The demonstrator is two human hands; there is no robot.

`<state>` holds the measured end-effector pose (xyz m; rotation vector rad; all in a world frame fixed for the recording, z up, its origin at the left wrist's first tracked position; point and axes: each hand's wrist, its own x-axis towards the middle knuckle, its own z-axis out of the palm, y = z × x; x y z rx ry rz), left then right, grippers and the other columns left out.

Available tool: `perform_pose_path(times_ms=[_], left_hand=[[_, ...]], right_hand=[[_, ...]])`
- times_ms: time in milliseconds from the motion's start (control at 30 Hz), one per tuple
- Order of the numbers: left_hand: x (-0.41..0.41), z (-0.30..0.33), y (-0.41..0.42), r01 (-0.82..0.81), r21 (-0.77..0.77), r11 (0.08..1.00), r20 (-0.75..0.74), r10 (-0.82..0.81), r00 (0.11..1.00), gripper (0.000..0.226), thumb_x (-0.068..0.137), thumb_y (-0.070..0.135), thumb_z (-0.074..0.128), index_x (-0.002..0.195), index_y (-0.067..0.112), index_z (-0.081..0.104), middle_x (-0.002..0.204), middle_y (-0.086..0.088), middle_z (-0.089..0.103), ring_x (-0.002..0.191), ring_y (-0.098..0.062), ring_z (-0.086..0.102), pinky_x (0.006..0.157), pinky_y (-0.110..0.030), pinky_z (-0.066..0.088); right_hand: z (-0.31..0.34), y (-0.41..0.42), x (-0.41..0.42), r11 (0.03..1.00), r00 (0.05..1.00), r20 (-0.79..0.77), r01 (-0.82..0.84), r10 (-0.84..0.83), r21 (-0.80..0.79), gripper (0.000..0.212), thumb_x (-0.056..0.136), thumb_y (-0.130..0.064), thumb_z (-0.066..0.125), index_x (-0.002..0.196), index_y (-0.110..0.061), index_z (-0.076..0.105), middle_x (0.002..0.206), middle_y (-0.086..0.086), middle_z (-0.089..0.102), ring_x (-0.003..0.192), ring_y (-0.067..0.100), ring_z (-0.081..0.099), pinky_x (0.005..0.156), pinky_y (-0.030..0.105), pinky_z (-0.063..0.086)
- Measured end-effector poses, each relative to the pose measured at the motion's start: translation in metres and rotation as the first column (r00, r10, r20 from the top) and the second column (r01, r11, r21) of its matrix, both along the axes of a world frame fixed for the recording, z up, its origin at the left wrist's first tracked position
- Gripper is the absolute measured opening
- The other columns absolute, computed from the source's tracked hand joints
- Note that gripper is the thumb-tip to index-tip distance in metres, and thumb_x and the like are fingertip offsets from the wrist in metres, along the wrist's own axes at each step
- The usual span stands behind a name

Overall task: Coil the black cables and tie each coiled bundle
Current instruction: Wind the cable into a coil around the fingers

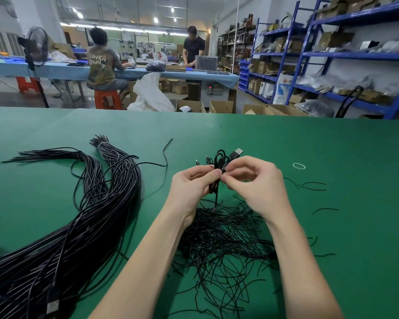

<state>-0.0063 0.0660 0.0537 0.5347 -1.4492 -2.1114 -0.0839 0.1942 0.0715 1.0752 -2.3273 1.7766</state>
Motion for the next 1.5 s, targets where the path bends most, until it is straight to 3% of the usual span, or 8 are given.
perform_pose_path(times_ms=[100,333,500,700,900,1067,1267,1500], left_hand=[[-0.001,-0.002,0.000,-0.014,0.019,1.000,-0.015,0.015,1.000,0.012,0.080,0.008,0.080,0.090,0.006,0.075,0.095,-0.009,0.076,0.092,-0.018,0.070,0.094,-0.031,0.054],[0.003,0.001,0.000,0.107,0.135,0.985,-0.075,-0.098,0.992,0.020,0.081,0.009,0.076,0.100,0.005,0.075,0.091,-0.006,0.078,0.080,-0.009,0.073,0.070,-0.016,0.055],[0.004,0.002,-0.001,0.166,0.126,0.978,-0.065,-0.159,0.985,0.015,0.086,0.008,0.071,0.101,0.006,0.074,0.092,-0.007,0.077,0.081,-0.011,0.071,0.083,-0.022,0.057],[0.007,0.003,-0.005,0.194,0.113,0.974,-0.028,-0.192,0.981,0.018,0.085,0.006,0.071,0.101,0.011,0.075,0.095,-0.007,0.077,0.081,-0.011,0.071,0.093,-0.032,0.053],[0.009,0.004,-0.001,0.191,0.093,0.977,-0.037,-0.188,0.981,0.022,0.075,0.008,0.076,0.096,0.015,0.073,0.089,-0.004,0.076,0.073,-0.009,0.069,0.070,-0.020,0.056],[0.011,0.006,-0.004,0.263,0.174,0.949,-0.045,-0.259,0.965,0.031,0.068,0.016,0.077,0.099,0.012,0.076,0.094,-0.007,0.076,0.077,-0.011,0.071,0.079,-0.026,0.059],[0.007,0.004,-0.002,0.254,0.237,0.938,-0.054,-0.248,0.967,0.009,0.064,0.013,0.076,0.069,0.018,0.081,0.082,-0.003,0.075,0.068,-0.009,0.071,0.068,-0.022,0.060],[0.014,0.000,-0.012,0.420,0.129,0.898,0.078,-0.432,0.899,0.027,0.073,0.021,0.075,0.099,0.015,0.078,0.089,0.000,0.073,0.073,-0.008,0.065,0.073,-0.026,0.054]], right_hand=[[0.003,0.000,0.002,1.000,1.000,0.016,-0.001,0.001,-0.015,0.014,0.080,-0.014,0.086,0.086,-0.026,0.082,0.074,-0.014,0.077,0.074,0.002,0.075,0.080,0.029,0.062],[0.009,0.004,0.000,0.999,0.999,0.016,-0.031,0.031,-0.017,0.013,0.080,-0.017,0.086,0.087,-0.028,0.084,0.075,-0.017,0.077,0.075,0.000,0.074,0.073,0.015,0.057],[0.006,0.005,-0.001,1.000,0.998,-0.059,0.020,-0.021,-0.011,0.009,0.077,-0.024,0.090,0.080,-0.031,0.083,0.069,-0.021,0.074,0.069,-0.005,0.071,0.066,0.008,0.051],[0.001,-0.001,-0.003,0.997,0.999,-0.034,0.003,-0.006,-0.073,0.015,0.080,-0.018,0.086,0.076,-0.031,0.082,0.071,-0.015,0.076,0.068,0.005,0.074,0.072,0.025,0.062],[-0.004,-0.003,-0.007,0.992,0.998,0.043,-0.030,0.036,-0.124,0.021,0.081,-0.012,0.085,0.073,-0.030,0.081,0.073,-0.004,0.078,0.072,0.017,0.076,0.077,0.044,0.064],[-0.003,0.003,-0.008,0.990,0.997,-0.022,-0.077,0.075,-0.118,0.015,0.082,-0.012,0.084,0.078,-0.026,0.081,0.074,-0.006,0.078,0.074,0.014,0.076,0.079,0.036,0.063],[-0.005,0.000,-0.007,0.994,0.993,-0.100,-0.068,0.059,-0.087,0.023,0.084,-0.010,0.082,0.076,-0.030,0.077,0.074,-0.012,0.076,0.070,0.006,0.071,0.072,0.022,0.057],[-0.009,0.002,-0.006,0.994,0.975,-0.198,-0.107,0.098,-0.035,0.030,0.086,-0.009,0.079,0.078,-0.036,0.072,0.077,-0.016,0.075,0.074,0.006,0.071,0.076,0.017,0.055]])
